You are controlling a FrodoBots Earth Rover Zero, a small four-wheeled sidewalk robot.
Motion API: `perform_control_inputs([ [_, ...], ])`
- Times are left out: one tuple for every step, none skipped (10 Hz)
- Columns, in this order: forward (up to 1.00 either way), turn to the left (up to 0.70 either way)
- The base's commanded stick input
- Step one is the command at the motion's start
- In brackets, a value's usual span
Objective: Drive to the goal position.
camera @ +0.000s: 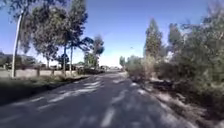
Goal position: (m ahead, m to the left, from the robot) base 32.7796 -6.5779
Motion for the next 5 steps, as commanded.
perform_control_inputs([
  [1.00, 0.00],
  [1.00, 0.00],
  [1.00, 0.00],
  [1.00, 0.00],
  [1.00, 0.00],
])
